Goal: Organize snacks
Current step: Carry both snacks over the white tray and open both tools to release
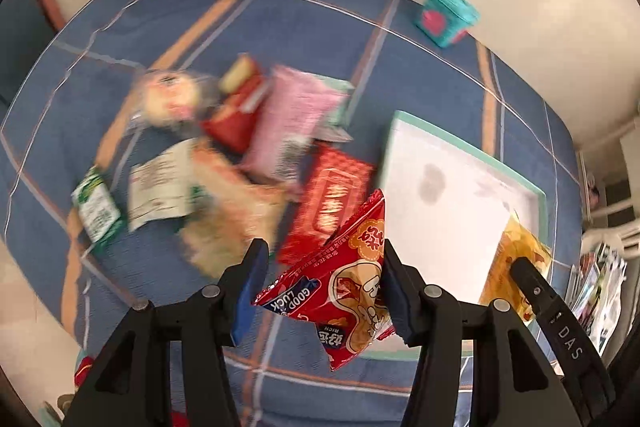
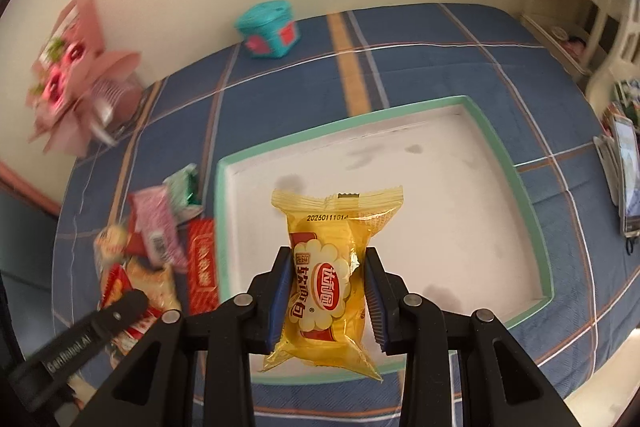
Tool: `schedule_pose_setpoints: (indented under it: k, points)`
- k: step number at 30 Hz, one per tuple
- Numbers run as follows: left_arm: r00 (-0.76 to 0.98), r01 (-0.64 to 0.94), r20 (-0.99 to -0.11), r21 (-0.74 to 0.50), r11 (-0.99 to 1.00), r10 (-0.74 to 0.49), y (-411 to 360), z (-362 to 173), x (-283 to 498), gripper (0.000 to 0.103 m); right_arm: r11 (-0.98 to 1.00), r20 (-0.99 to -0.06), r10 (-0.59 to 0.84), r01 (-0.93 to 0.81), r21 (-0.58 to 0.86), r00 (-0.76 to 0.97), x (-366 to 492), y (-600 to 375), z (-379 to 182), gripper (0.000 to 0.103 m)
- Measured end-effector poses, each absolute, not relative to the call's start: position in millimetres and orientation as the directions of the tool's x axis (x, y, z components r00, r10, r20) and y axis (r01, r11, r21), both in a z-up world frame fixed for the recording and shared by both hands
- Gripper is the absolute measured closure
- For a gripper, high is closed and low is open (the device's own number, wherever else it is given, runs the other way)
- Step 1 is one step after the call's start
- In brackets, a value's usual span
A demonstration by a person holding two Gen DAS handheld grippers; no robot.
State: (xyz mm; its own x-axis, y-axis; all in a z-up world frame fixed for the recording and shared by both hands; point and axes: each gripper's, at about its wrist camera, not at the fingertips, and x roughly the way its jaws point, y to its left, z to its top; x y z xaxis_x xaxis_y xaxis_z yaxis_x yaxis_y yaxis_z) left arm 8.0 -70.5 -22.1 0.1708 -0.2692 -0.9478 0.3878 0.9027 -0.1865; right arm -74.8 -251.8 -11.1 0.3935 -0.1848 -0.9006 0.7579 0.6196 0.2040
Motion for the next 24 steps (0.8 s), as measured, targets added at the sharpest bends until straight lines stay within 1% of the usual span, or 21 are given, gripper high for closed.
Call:
schedule_pose_setpoints:
  k: [4,12,18,24]
  points:
    - [0.179,0.445,-0.944,-0.173,0.879,-0.277,-108,-31,6,0.047,0.578,-0.905,-0.193,0.789,0.208,0.380,-77,-271,-19,0.066]
    - [0.167,0.526,-0.947,-0.150,0.837,-0.275,-170,-58,9,0.046,0.511,-0.913,-0.246,0.844,0.164,0.326,-84,-314,-33,0.066]
    - [0.176,0.570,-0.941,-0.143,0.809,-0.290,-199,-69,11,0.046,0.485,-0.913,-0.283,0.865,0.128,0.295,-87,-345,-41,0.066]
    - [0.154,0.573,-0.940,-0.165,0.803,-0.304,-217,-79,13,0.046,0.480,-0.906,-0.327,0.873,0.085,0.268,-83,-363,-45,0.066]
